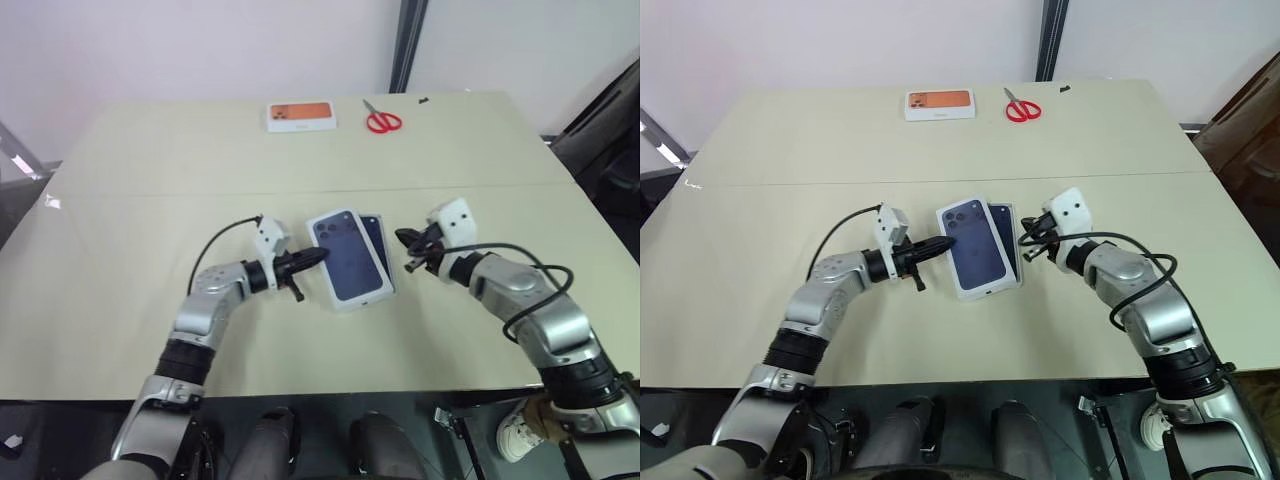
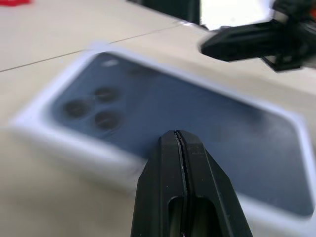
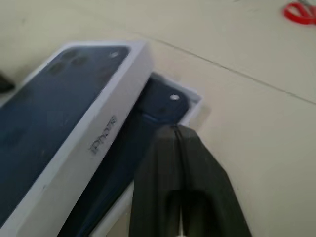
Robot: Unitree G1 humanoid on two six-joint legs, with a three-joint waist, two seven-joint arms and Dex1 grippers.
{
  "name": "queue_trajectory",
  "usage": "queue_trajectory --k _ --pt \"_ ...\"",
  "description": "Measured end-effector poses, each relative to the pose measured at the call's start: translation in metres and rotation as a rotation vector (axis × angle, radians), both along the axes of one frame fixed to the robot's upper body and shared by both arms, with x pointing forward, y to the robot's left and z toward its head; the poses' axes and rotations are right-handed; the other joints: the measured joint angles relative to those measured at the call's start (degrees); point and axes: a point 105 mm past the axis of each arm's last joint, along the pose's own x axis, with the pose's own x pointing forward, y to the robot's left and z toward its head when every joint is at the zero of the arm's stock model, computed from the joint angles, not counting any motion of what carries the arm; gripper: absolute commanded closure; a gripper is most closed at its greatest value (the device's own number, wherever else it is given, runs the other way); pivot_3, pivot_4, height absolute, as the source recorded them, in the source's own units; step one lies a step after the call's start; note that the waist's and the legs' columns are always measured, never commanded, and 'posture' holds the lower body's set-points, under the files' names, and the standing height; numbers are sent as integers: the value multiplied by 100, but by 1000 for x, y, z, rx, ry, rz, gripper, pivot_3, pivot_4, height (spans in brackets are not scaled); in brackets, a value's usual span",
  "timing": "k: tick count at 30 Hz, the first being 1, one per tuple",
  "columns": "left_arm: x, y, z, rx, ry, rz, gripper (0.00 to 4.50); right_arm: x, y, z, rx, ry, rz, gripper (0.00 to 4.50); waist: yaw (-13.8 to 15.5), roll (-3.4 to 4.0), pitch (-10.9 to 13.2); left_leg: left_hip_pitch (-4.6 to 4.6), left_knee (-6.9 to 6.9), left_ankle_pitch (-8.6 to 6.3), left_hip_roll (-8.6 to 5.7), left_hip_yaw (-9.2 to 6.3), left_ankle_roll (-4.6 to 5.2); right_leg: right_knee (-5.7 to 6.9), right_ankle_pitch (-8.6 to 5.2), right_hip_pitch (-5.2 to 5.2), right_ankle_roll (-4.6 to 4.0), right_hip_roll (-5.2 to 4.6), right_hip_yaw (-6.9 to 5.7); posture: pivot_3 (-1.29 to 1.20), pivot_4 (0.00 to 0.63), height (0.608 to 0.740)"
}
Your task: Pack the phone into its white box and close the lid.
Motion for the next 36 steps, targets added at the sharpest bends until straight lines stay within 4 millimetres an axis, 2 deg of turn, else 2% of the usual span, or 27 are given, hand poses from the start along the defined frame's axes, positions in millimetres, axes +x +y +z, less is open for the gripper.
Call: queue_trajectory --k 3,6,10,14,19,27,31,36 --pt "-4 15 -5 48 26 19 4500 1 5 4 -18 -35 27 4460 8 0 0 1 -1 4 0 -2 -7 -1 0 0 0 0 -1 0 150 734" --pt "-6 20 -14 67 65 29 4500 4 5 2 -87 -63 28 4460 27 0 0 0 -1 4 -2 -4 -7 -1 0 0 -1 -2 -1 0 150 734" --pt "-9 9 -29 119 105 16 4500 6 4 -9 -182 -70 39 4460 26 0 0 1 -1 4 -4 -3 -8 -1 0 1 -1 -3 -2 0 150 734" --pt "-8 -7 -29 111 101 -7 4500 6 2 -22 -226 -44 53 4460 21 0 0 1 -1 8 -4 -3 -14 0 0 1 -1 -3 -2 0 150 734" --pt "-4 -23 -27 86 103 -12 4500 5 6 -21 -203 -44 70 4460 30 0 0 1 0 8 -4 -3 -15 0 1 3 -1 -3 -3 0 150 734" --pt "5 -32 -24 73 109 -11 4500 6 1 -15 -192 -47 54 4460 23 0 0 1 1 9 -4 -4 -16 1 1 1 -1 -3 -3 0 150 734" --pt "10 -37 -16 46 97 2 4500 7 -5 -13 -207 -57 28 4460 19 0 0 0 0 16 -4 -3 -28 1 0 1 -1 -2 -3 0 150 734" --pt "10 -39 -14 43 74 -3 4500 6 -9 -19 -221 -40 16 4460 16 0 0 0 0 18 -4 -3 -31 2 0 0 -1 -2 -2 0 150 734"
